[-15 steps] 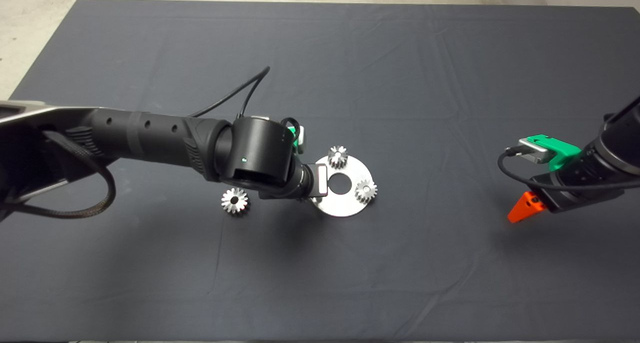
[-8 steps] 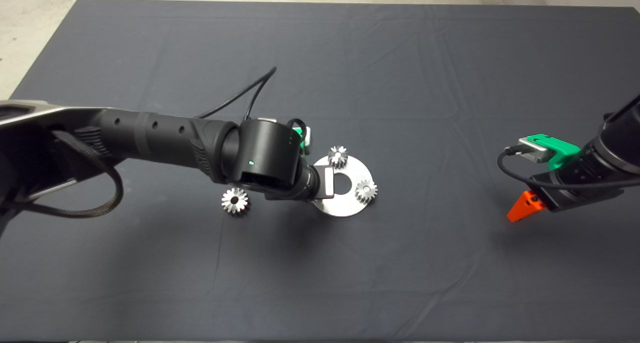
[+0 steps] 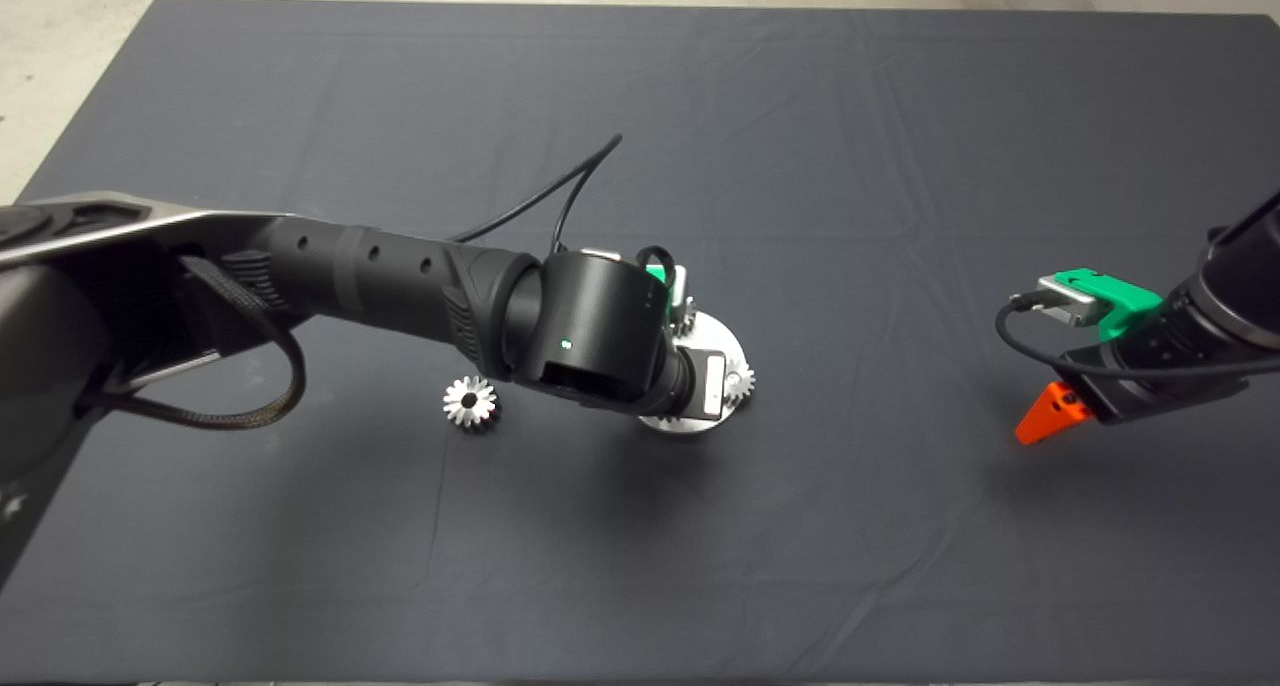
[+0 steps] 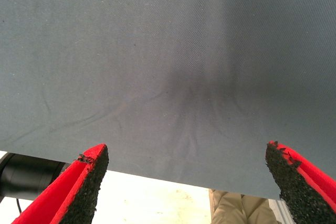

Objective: Remove an incorrectly installed larger gear and replace it with the correct smaller gear

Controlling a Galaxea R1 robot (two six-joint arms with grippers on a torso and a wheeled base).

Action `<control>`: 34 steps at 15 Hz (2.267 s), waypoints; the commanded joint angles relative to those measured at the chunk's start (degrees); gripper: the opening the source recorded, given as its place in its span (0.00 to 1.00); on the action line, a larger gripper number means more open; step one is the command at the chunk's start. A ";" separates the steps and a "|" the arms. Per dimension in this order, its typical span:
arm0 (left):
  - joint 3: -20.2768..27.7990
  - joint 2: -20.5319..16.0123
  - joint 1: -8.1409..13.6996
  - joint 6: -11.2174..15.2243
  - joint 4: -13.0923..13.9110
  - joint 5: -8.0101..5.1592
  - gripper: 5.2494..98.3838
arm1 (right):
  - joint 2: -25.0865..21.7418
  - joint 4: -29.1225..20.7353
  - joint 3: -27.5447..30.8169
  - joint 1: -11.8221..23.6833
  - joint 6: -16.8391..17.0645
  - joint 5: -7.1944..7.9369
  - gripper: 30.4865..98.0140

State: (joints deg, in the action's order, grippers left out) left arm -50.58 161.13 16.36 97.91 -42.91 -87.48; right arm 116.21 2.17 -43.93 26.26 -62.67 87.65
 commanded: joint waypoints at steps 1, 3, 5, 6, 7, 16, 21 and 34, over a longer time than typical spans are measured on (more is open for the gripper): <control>-3.30 0.73 0.96 -10.33 2.28 -5.60 0.27 | -0.67 1.08 0.44 1.08 -0.52 4.72 0.72; -4.75 0.08 1.31 -17.72 8.31 -5.68 0.27 | -0.71 -2.34 0.04 1.25 -0.52 4.81 0.72; -5.13 -1.39 1.40 -25.26 15.61 -5.33 0.27 | -0.59 -4.82 -1.05 1.43 -0.52 4.81 0.72; -5.13 -1.79 1.40 -28.54 18.46 -5.24 0.27 | -0.67 -5.71 -1.72 1.43 -0.52 4.87 0.72; -5.13 -2.17 1.40 -30.40 19.53 -5.24 0.27 | -0.76 -6.21 -1.93 1.43 -0.52 4.90 0.72; -11.11 -1.99 20.23 -35.71 26.51 -5.42 0.27 | -5.45 -8.58 -5.50 2.72 0.01 4.75 0.72; -16.29 0.64 20.12 -46.14 36.84 -4.46 0.27 | -6.39 -8.59 -7.19 2.40 1.49 4.90 0.72; -5.57 0.02 16.09 -32.42 27.19 1.75 0.27 | -5.33 -8.76 -10.19 2.40 5.10 5.43 0.72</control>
State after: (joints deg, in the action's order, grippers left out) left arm -57.52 161.42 33.68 61.71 -10.17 -86.39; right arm 110.31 -4.32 -52.24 27.78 -59.50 87.63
